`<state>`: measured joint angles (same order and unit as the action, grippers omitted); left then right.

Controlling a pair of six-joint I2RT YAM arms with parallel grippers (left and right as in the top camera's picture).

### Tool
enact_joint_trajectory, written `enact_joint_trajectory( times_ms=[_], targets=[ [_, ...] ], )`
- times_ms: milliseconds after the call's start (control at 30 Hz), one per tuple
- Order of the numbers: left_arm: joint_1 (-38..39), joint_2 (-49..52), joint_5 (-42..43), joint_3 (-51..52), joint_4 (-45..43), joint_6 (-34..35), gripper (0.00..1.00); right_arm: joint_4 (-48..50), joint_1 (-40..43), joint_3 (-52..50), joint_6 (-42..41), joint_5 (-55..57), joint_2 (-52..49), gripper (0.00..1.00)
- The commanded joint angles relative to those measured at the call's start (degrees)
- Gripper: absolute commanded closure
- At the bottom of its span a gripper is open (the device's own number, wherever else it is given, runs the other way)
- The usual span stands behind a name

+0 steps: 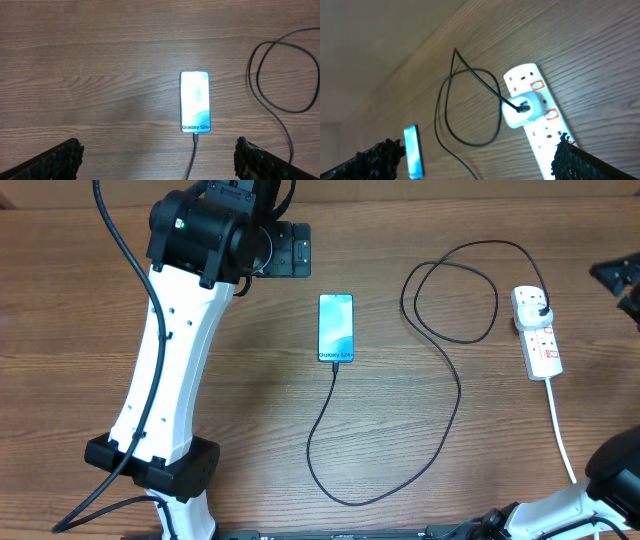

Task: Plug charger to phone and switch on socket
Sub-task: 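Move the right gripper over the power strip's charger socket switch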

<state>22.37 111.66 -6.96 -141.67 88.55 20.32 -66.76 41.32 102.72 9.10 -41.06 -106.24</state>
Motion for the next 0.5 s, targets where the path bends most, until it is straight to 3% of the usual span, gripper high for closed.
enact_joint_trajectory(
  times_ms=[0, 300, 467],
  targets=[
    [-0.24, -0.31, -0.94, 0.07, -0.07, -1.49, 0.0, -0.17, -0.09, -2.36, 11.82, -5.09, 0.66, 0.0],
    [-0.24, -0.31, -0.94, 0.07, -0.07, -1.49, 0.0, 7.3, -1.2, -11.06, 13.2, -3.74, 0.46, 0.0],
    [-0.22, -0.31, -0.94, 0.07, -0.07, -1.49, 0.0, 13.9, -1.18, -16.5, 7.17, -0.39, 0.44, 0.0]
  ],
)
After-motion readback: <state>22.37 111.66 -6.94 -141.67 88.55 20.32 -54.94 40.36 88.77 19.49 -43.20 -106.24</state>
